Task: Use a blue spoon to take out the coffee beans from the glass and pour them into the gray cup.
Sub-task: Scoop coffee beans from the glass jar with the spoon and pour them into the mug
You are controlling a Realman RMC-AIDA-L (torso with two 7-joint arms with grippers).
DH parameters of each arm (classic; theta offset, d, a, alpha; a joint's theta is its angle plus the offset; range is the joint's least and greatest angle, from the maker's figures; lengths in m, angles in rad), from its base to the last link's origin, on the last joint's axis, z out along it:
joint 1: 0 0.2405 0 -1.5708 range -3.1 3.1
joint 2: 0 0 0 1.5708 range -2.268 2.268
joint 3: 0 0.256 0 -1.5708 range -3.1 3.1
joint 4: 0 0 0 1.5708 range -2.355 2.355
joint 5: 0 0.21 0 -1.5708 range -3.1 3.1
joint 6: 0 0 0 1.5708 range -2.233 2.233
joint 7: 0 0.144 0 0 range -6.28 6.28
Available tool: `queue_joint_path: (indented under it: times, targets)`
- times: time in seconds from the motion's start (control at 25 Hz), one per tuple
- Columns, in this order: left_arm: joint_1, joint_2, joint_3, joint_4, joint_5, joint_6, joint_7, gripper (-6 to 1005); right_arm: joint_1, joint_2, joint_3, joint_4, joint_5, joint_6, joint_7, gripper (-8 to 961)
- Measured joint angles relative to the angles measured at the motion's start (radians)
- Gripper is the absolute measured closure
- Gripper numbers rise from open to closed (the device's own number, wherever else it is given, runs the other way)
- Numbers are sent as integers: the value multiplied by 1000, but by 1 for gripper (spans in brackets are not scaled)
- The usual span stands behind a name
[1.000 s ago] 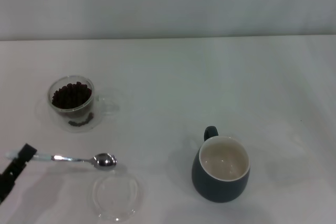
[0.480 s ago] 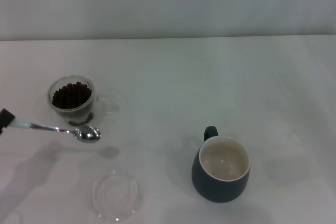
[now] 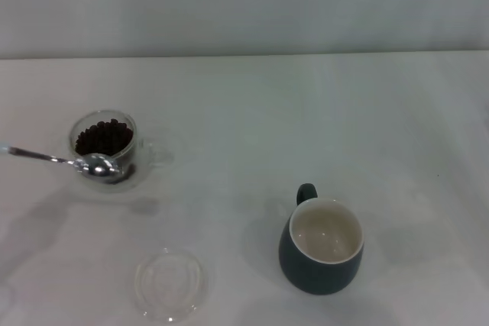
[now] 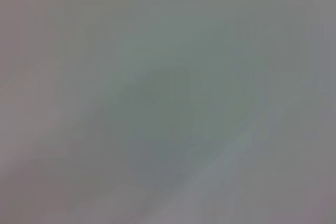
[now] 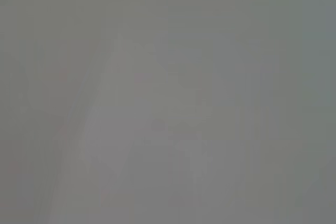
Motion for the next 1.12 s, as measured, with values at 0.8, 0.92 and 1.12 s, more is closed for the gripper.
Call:
queue_joint_path:
  times: [0.8, 0.92, 1.12]
  targets:
    - [-228, 189, -2, 20, 196, -294, -288, 864, 7, 1, -164, 63, -7, -162, 7, 329]
    - [-255, 193, -3, 61, 259, -355, -335, 864, 3, 1, -208, 78, -8, -202, 7, 329]
    - [-326, 193, -5, 95, 369, -438, -410, 863, -3, 0, -231, 113, -8, -274, 7, 329]
